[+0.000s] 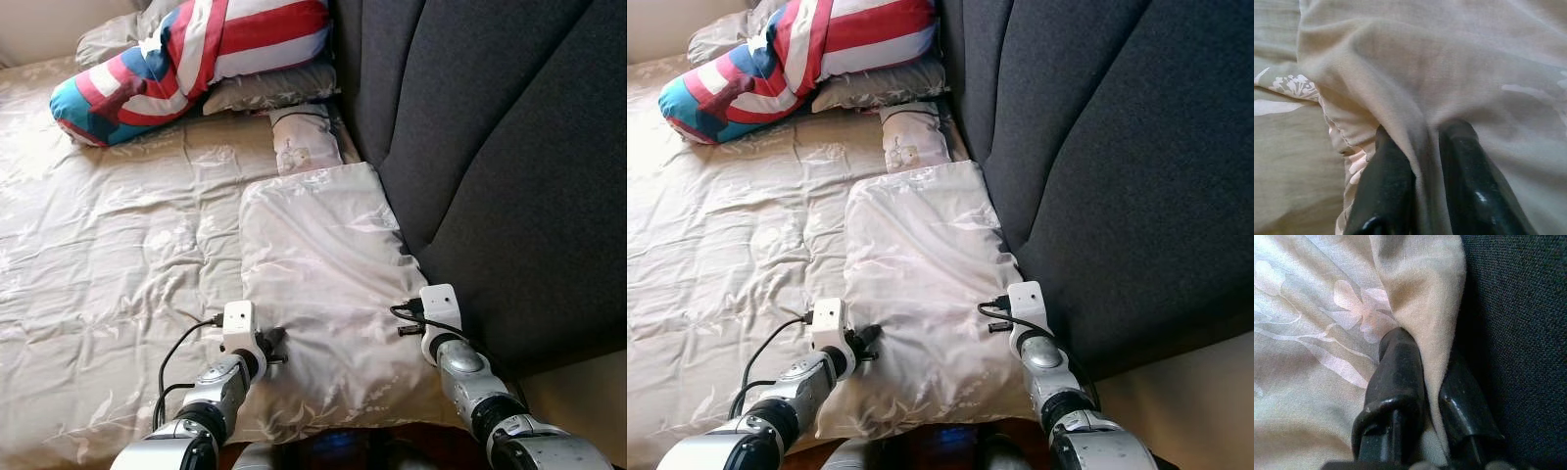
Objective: Clean up the room
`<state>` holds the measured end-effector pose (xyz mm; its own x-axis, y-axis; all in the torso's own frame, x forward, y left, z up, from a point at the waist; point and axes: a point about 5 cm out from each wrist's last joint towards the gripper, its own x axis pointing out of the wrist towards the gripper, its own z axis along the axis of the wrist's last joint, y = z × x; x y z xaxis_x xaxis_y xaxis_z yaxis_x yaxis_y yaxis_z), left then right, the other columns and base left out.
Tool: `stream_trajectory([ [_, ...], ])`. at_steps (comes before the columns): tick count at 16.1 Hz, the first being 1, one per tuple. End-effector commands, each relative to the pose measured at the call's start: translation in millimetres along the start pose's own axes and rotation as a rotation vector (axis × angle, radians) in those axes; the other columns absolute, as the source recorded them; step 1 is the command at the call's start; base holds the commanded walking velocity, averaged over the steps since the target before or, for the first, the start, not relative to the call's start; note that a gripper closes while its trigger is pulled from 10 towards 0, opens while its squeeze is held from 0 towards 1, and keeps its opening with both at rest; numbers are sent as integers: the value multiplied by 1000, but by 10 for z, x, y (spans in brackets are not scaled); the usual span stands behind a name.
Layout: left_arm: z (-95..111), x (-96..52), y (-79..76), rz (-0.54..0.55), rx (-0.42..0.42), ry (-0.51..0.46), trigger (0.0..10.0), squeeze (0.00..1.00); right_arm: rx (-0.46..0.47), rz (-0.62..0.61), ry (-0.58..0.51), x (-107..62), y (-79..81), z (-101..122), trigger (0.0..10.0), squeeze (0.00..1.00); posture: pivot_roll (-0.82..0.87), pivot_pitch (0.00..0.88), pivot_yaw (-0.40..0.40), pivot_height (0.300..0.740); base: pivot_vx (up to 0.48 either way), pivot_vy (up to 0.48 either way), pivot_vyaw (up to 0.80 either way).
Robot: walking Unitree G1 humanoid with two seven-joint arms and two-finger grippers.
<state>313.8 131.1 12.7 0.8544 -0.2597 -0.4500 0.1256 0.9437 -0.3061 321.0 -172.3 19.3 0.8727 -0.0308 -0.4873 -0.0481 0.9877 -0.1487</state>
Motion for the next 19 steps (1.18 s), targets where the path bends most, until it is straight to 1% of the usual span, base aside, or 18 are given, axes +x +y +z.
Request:
stream_trajectory([
  [1,17,15,-70,-47,-3,-15,10000,1000,25,-15,-34,9,-37,71,10000,0,-6,280,32,740,0,0,0],
  [3,-46,-6,-58,-58,26,4,10000,1000,26,-15,-35,10,-34,73,10000,0,-6,280,29,740,0,0,0],
  [4,-59,-13,-41,-49,39,7,10000,961,24,-12,-32,8,-28,65,10000,0,-6,280,29,740,0,0,0],
  [5,-70,-20,-29,-46,49,9,10000,0,22,-10,-27,7,-23,54,10000,0,-6,280,29,740,0,0,0],
  [7,-73,-36,13,-27,48,-6,10000,0,19,-4,-12,0,-7,12,10000,0,-2,278,27,740,0,0,0],
  [8,-16,-49,65,7,109,-45,10000,0,17,4,-7,-5,18,-10,10000,0,-1,276,26,740,0,0,0],
  [9,29,-51,70,2,138,-73,10000,0,18,7,-5,-7,31,-21,10000,0,-1,275,26,740,0,0,0],
  [10,58,-49,67,-5,124,-90,10000,0,19,9,-4,-9,38,-28,10000,0,-1,275,26,740,0,0,0],
  [12,127,-44,55,-14,186,-118,10000,0,22,13,1,-13,57,-47,10000,0,4,275,27,740,0,0,0],
  [13,157,-55,80,-3,233,-133,10000,0,23,15,5,-16,64,-59,10000,0,9,273,26,740,0,0,0],
  [14,161,-58,86,2,247,-135,10000,0,24,15,6,-17,65,-62,10000,0,9,273,26,740,0,0,0],
  [15,173,-71,118,22,281,-144,10000,0,25,16,9,-19,71,-74,10000,0,12,271,26,740,0,0,0],
  [19,224,-118,202,59,284,-196,10000,0,28,24,20,-31,98,-121,10000,0,17,270,25,740,0,0,0],
])
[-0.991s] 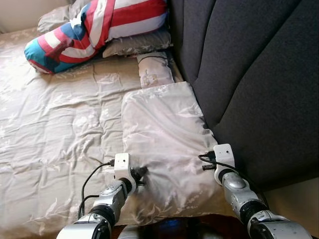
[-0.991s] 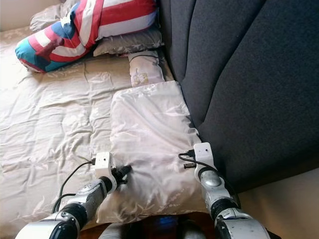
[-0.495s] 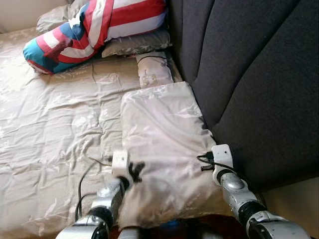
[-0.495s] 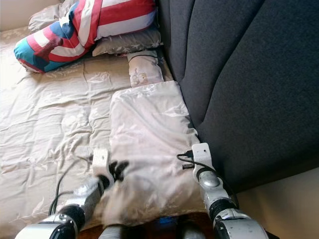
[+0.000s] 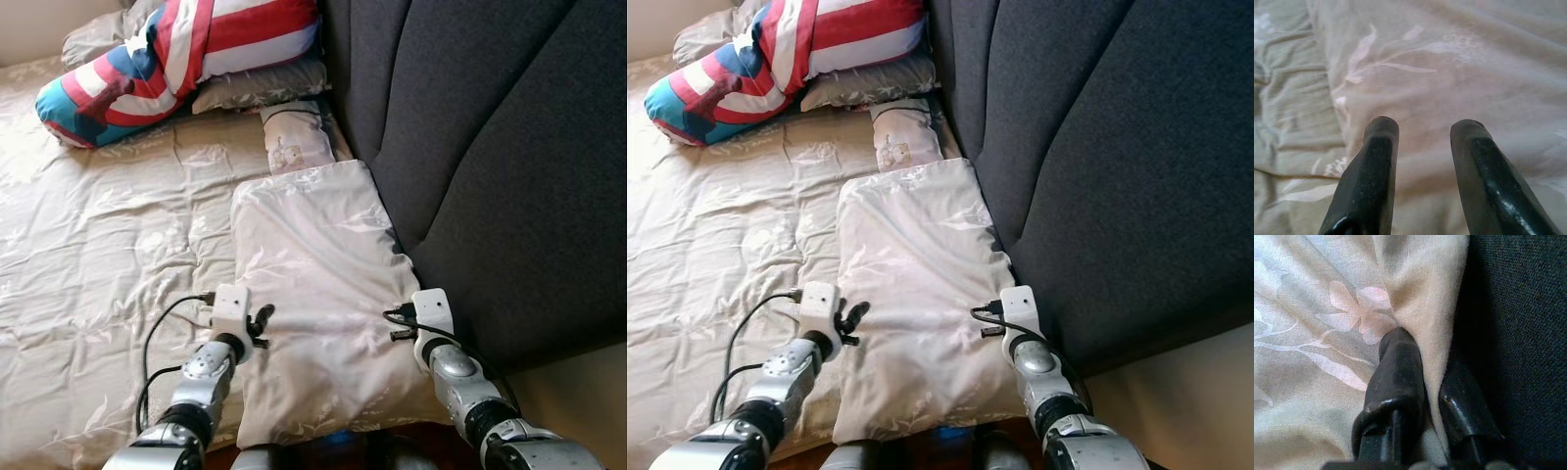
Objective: Clean up the room
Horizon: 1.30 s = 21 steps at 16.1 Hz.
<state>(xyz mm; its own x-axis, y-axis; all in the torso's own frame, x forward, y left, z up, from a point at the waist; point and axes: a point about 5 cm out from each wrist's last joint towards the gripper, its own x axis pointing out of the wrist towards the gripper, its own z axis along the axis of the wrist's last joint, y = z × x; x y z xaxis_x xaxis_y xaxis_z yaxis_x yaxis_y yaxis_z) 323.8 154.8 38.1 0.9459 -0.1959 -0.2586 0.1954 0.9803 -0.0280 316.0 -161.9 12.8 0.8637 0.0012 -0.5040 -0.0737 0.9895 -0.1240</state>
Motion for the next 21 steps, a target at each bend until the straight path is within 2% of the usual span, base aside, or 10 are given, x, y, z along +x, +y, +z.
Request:
stream_trajectory([
  [1,-82,-48,29,15,-3,18,10000,0,20,-10,9,-17,-17,-63,10000,102,21,269,25,740,0,0,0],
  [2,-72,-52,40,23,-32,5,10000,0,16,-9,10,-19,-15,-70,10000,1000,26,270,26,740,0,0,0],
  [7,-7,-30,24,30,-47,-30,10000,0,10,-25,-22,-13,-31,-17,10000,1000,20,272,29,740,0,0,0],
  [8,12,-24,13,31,-54,-43,10000,0,19,-23,-67,-6,-32,56,10000,212,17,271,29,740,0,0,0],
  [9,25,-18,7,34,-57,-49,10000,0,17,-24,-108,-2,-36,125,10000,0,13,262,27,740,0,0,0],
  [12,104,-8,33,62,-41,-92,10000,0,23,29,-255,-21,3,300,10000,0,0,225,24,740,0,0,0],
  [13,126,-15,56,67,-11,-103,10000,0,18,32,-282,-34,-3,312,10000,0,-4,216,23,740,0,0,0],
  [14,192,-50,162,90,71,-147,10000,0,30,20,-303,-62,-37,269,10000,0,-19,188,20,740,0,0,0],
  [17,303,-94,406,165,56,-186,10000,0,62,-1,-301,-121,-101,104,10000,0,-20,125,18,740,0,0,0],
  [21,212,-161,351,135,18,-195,10000,0,135,-20,-298,-201,-90,-83,10000,0,-42,57,19,740,0,0,0],
])
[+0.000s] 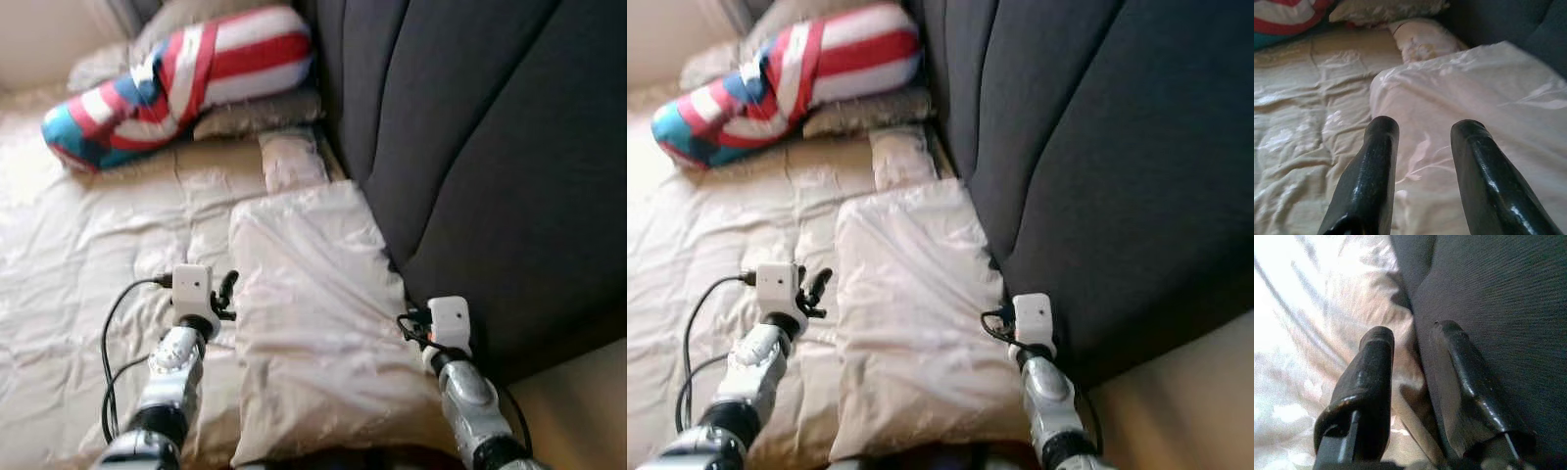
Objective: Clean up the room
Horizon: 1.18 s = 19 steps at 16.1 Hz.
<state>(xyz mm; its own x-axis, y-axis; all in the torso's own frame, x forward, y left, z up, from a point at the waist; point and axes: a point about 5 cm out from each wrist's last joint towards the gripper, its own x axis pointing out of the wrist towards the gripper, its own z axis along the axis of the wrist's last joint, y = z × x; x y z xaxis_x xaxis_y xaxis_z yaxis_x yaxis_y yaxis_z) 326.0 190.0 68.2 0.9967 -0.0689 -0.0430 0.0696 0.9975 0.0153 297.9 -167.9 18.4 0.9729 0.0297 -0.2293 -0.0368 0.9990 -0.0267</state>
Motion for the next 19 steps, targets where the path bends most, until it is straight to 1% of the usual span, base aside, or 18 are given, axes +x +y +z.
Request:
stream_trajectory([
  [1,-79,-59,7,2,-7,25,10000,0,37,-33,-1,-35,-39,-34,10000,0,-43,53,20,740,0,0,0],
  [3,-136,-87,-16,3,-35,46,10000,0,82,-56,7,-62,-23,-74,10000,0,-49,32,21,740,0,0,0],
  [4,-154,-91,-37,-4,-41,54,10000,0,90,-53,8,-59,-3,-76,10000,0,-50,23,22,740,0,0,0],
  [5,-166,-98,-54,-10,-44,58,10000,0,69,-33,17,-55,27,-79,10000,0,-51,20,22,740,0,0,0],
  [7,-156,-95,-53,-8,-48,56,10000,0,60,-17,-5,-42,40,-39,10000,0,-51,7,22,740,0,0,622],
  [11,-179,-115,-50,-6,-44,67,10000,0,55,-26,2,-37,1,-33,10000,0,-58,0,17,740,0,0,800],
  [15,-203,-116,-113,-13,-59,75,10000,0,58,-23,14,-34,-14,-42,10000,0,-60,0,14,740,0,0,753],
  [16,-223,-117,-133,-21,-61,89,10000,0,71,-31,31,-34,-17,-61,10000,0,-59,0,12,740,0,0,0],
  [17,-253,-127,-170,-42,-43,107,10000,0,85,-38,37,-38,-21,-74,10000,0,-52,0,12,740,0,0,0],
  [19,-235,-121,-170,-45,-27,99,10000,0,90,-41,40,-52,-13,-94,10000,0,-47,0,10,740,0,0,0],
])
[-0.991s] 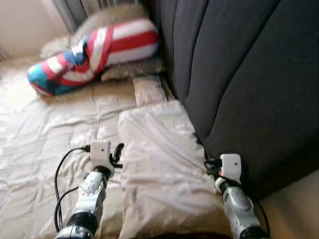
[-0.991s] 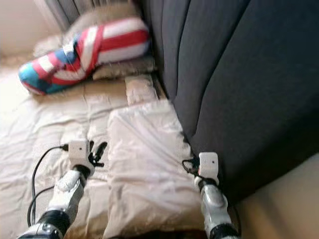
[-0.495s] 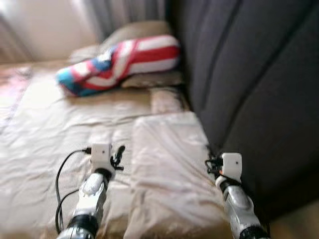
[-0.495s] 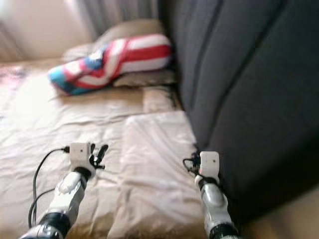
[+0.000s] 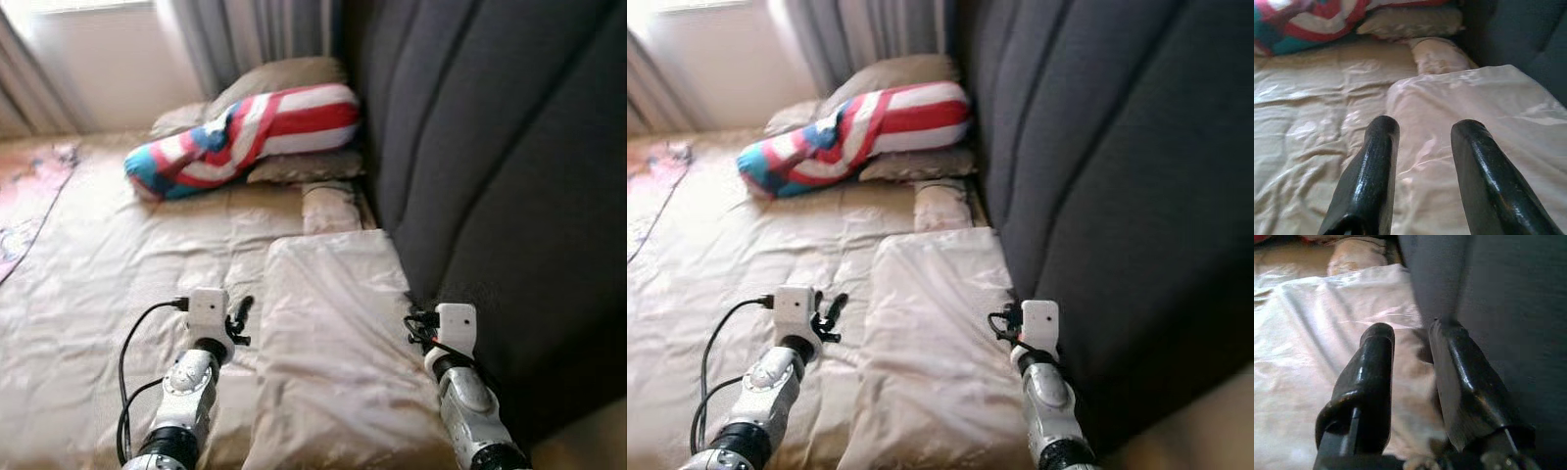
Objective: Clean up the room
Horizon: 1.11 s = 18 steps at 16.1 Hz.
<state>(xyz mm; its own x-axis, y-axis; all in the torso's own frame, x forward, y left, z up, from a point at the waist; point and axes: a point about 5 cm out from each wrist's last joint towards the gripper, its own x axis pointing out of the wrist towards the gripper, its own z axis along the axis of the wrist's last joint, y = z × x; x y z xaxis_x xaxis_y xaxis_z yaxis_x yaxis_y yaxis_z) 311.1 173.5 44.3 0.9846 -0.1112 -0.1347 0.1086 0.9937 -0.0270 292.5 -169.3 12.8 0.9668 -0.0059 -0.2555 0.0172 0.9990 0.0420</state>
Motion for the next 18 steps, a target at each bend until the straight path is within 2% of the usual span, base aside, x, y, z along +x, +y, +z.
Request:
stream_trajectory([
  [1,29,9,41,11,7,2,10000,0,14,-7,12,-19,-1,-34,10000,0,-45,0,9,740,0,0,0],
  [6,31,-9,108,31,6,3,10000,0,-6,5,8,-27,-9,-34,10000,0,-44,1,4,740,0,0,0],
  [9,29,-10,93,32,3,1,10000,0,-19,10,-1,-25,-17,-19,10000,0,-44,6,2,740,0,0,800],
  [12,23,-9,85,32,4,5,10000,0,6,-1,8,-17,-35,-20,10000,0,-45,10,2,740,0,0,0],
  [16,18,-14,80,32,2,7,10000,0,-22,12,12,-19,-16,-25,10000,0,-47,15,5,740,0,0,0],
  [18,20,-13,82,33,4,7,10000,0,-23,20,7,-24,2,-28,10000,0,-45,16,5,740,0,0,800],
])
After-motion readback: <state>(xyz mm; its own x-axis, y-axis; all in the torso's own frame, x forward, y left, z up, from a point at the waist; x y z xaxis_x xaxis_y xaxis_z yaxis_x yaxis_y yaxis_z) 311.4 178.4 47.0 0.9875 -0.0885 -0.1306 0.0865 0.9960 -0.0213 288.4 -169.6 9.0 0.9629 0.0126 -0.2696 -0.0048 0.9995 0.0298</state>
